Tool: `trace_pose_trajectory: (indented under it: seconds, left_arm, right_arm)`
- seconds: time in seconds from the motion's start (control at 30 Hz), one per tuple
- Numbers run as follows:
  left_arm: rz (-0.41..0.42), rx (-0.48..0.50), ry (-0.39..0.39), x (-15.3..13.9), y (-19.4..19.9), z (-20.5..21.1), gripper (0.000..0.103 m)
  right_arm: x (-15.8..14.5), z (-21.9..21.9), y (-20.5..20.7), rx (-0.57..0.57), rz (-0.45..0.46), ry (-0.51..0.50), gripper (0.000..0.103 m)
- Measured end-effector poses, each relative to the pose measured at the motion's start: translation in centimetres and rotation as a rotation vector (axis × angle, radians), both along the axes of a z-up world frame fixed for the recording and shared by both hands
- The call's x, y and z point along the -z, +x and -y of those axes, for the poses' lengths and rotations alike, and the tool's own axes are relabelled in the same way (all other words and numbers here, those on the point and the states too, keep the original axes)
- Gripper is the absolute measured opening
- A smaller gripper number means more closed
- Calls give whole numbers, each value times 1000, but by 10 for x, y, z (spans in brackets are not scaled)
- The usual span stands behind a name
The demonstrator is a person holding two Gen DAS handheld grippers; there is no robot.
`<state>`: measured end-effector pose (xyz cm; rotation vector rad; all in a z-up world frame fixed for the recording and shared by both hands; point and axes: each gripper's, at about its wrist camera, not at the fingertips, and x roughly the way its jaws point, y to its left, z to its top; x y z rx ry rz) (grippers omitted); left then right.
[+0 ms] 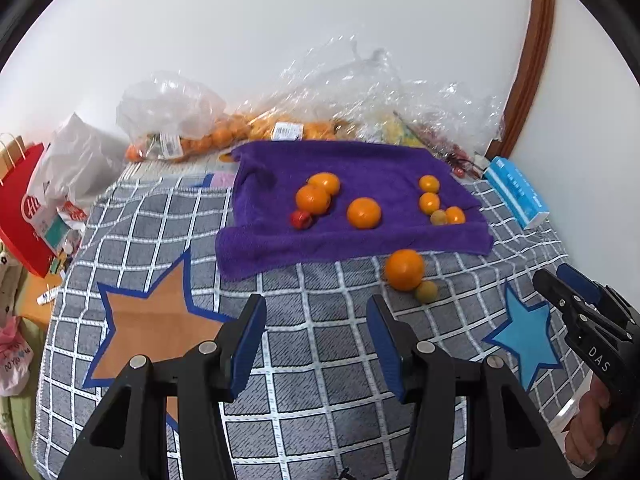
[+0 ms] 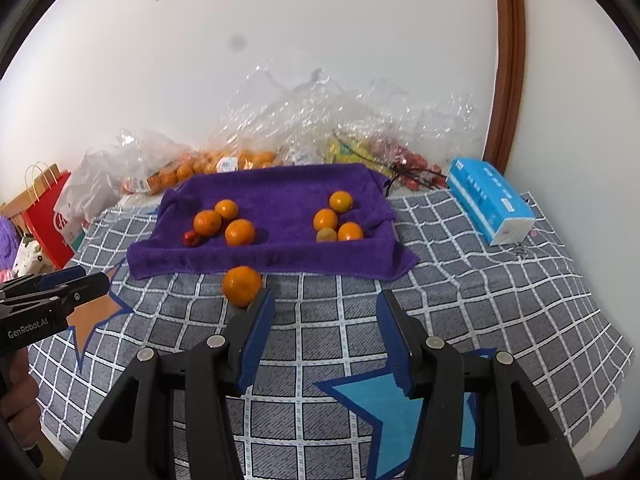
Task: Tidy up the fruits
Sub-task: 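Withdraw both tools back from the towel, then grasp the small yellow fruit on the bedspread with the right tool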
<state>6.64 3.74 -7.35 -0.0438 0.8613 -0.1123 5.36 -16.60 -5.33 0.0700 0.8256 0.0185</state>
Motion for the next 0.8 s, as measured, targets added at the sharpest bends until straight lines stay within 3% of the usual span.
trace_pose_trajectory:
  seconds: [0.33,0.6,0.8]
  left_arm:
    - [-90,-62,-9,41,20,-37,50]
    - [-138,-97,-21,58,35,-56,50]
    - [-158,-84,-34,61,44,-52,50]
  right_arm:
    - [38,-28,26,-55,-67,4,45]
    - [77,-46,53,-108,-144,41,32]
    - [90,-52,66,-144,-164,55,32]
